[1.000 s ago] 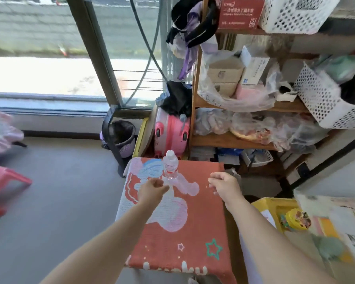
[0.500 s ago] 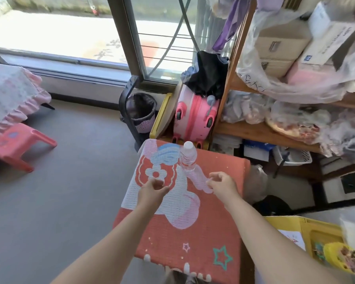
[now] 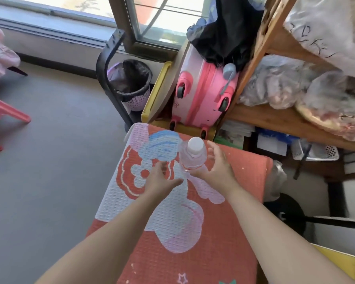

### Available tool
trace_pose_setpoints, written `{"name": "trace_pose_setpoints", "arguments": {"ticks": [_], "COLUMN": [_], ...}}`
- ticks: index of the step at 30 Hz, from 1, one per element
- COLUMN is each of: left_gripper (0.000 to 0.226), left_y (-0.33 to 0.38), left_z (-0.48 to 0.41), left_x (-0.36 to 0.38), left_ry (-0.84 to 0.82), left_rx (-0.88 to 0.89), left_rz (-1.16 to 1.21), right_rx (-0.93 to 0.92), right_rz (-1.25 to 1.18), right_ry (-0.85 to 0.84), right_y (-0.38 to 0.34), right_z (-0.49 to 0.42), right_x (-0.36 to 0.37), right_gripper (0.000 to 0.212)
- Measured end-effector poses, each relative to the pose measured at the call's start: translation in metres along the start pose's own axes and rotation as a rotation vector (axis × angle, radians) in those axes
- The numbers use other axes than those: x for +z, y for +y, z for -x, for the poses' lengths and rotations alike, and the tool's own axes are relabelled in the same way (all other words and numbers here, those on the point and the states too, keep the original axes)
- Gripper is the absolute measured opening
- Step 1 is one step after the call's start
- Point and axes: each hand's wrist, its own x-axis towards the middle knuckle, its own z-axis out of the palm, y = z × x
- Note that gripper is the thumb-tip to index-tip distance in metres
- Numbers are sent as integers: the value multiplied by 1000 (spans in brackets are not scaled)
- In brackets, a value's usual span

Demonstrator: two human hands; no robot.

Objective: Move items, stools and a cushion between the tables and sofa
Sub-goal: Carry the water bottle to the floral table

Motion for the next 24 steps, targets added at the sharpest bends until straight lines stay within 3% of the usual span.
{"name": "trace_pose_setpoints", "arguments": {"ticks": [5,8,13,24], "left_gripper": [87,64,59,57], "left_y": [-7,3,8,33], "left_z": [-30,-35,-45,8], "left_x": [28,34,36,-8], "left_ry": [-102,-103,-121,-211], "left_rx": [133,209,251,262], "left_rz": [70,133,177,193], "right_rx": [-81,-120,-94,-49], "right_rz": [-97,-149,-243,-311], "right_ry": [8,16,-18,-49], "right_y": [18,21,22,-31], "right_z": [-16,-18,-26,4], "right_x": [16,22,23,-6], "right_gripper": [106,105,80,58]}}
